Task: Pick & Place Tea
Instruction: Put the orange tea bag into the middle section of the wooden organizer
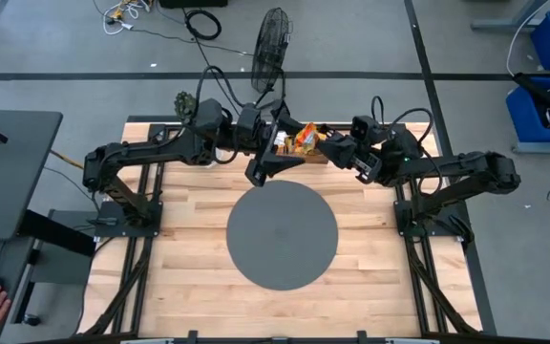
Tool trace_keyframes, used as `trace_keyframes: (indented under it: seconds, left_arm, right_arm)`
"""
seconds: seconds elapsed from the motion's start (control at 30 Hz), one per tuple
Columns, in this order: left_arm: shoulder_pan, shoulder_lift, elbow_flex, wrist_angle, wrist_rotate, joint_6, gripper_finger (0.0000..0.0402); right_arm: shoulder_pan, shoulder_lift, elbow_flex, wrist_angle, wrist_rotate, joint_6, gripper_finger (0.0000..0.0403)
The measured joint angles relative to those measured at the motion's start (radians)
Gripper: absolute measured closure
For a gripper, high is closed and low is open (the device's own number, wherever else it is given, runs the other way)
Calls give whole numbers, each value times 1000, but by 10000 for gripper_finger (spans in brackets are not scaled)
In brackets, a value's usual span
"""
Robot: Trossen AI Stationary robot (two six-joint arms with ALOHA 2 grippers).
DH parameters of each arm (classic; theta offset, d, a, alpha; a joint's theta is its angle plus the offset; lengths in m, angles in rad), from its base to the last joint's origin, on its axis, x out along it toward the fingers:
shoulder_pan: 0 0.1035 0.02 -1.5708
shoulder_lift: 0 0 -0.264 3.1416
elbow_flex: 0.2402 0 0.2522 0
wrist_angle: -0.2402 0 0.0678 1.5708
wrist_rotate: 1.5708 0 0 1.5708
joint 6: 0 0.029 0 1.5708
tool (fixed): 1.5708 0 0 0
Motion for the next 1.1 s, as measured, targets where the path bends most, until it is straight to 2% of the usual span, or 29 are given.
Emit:
trace_keyframes:
  seconds: [0.13, 0.23, 0.33, 0.47, 0.6, 0.77, 0.93, 1.1]
  left_arm:
    - [24, -23, 1, -68, 13, 1, 43]
    - [57, -73, 2, -248, 6, 1, 36]
    - [91, -134, 1, -476, -18, -9, 36]
    - [117, -210, 1, -705, -64, -14, 35]
    - [118, -258, 0, -839, -126, -19, 35]
    - [118, -294, 1, -899, -139, -22, 35]
    - [118, -301, 0, -957, -140, -55, 35]
    - [118, -308, 1, -1066, -157, -63, 35]
  right_arm:
    - [-25, -17, 0, -77, -18, -19, 403]
    - [-55, -71, 9, -282, -16, -65, 403]
    - [-74, -125, 88, -623, -1, -187, 403]
    - [-109, -119, 311, -1161, 35, -415, 403]
    - [-190, -15, 556, -1608, 83, -581, 403]
    - [-295, 171, 803, -1959, 83, -706, 403]
    - [-368, 380, 989, -2216, 84, -800, 403]
    - [-400, 553, 1072, -2313, 148, -878, 403]
